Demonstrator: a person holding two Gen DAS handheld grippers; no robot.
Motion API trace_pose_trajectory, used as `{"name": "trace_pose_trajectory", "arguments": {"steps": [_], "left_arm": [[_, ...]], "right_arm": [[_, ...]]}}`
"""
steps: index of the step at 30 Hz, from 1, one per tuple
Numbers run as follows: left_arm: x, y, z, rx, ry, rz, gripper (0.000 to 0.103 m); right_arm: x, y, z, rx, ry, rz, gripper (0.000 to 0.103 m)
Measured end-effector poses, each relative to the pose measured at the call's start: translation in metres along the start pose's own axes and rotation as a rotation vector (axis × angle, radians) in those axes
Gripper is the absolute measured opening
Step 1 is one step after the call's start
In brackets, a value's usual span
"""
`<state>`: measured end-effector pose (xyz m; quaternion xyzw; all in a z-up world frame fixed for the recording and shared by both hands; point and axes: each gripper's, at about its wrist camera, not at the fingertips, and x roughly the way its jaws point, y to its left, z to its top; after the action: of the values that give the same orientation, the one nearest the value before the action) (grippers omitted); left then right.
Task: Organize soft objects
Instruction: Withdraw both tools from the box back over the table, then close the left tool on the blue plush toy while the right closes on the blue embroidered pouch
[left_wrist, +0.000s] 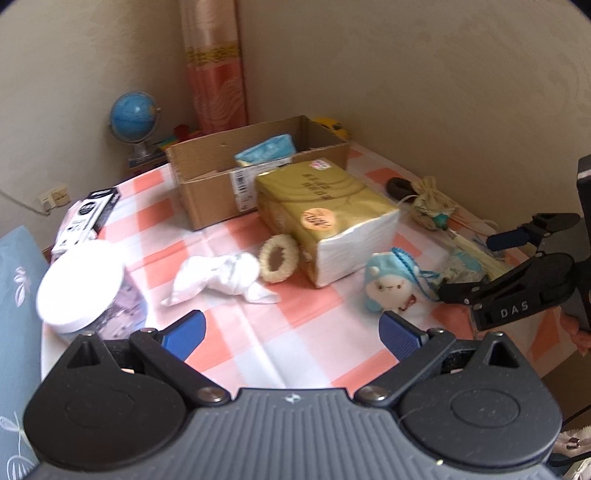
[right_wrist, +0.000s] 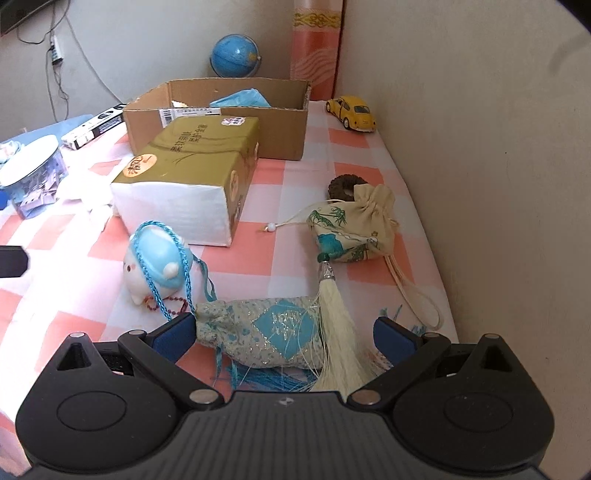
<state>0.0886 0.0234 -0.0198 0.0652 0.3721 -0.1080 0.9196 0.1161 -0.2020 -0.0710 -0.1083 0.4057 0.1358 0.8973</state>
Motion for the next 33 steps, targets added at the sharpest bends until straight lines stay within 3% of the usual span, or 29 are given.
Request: {"name": "trace_pose_trajectory", "arguments": {"steps": [7, 15, 20, 26, 33], "left_arm": [[0.021, -0.019, 0.009, 0.060, 0.000, -0.044, 0.094], [0.050, -0.041, 0.017, 0.115, 0.034, -0.102, 0.074], [0.062, -0.047, 0.020, 0.100, 0.054, -0.146, 0.067], [0.074, -0.051, 0.026, 0.066, 0.046, -0.188, 0.049], [0.073, -0.045, 0.025, 0.028, 0.041, -0.178, 0.046]], "right_arm": [[-0.018, -0.001, -0.010, -0.043, -0.068, 0.083, 0.103], [-0.026, -0.005, -0.020, -0.065, -0.079, 0.134, 0.103], [-0.025, -0.008, -0.024, -0.061, -0.079, 0.152, 0.103], [-0.025, -0.009, -0.025, -0.067, -0.090, 0.156, 0.103], [-0.029, -0.006, -0.019, -0.086, -0.110, 0.166, 0.102]]}}
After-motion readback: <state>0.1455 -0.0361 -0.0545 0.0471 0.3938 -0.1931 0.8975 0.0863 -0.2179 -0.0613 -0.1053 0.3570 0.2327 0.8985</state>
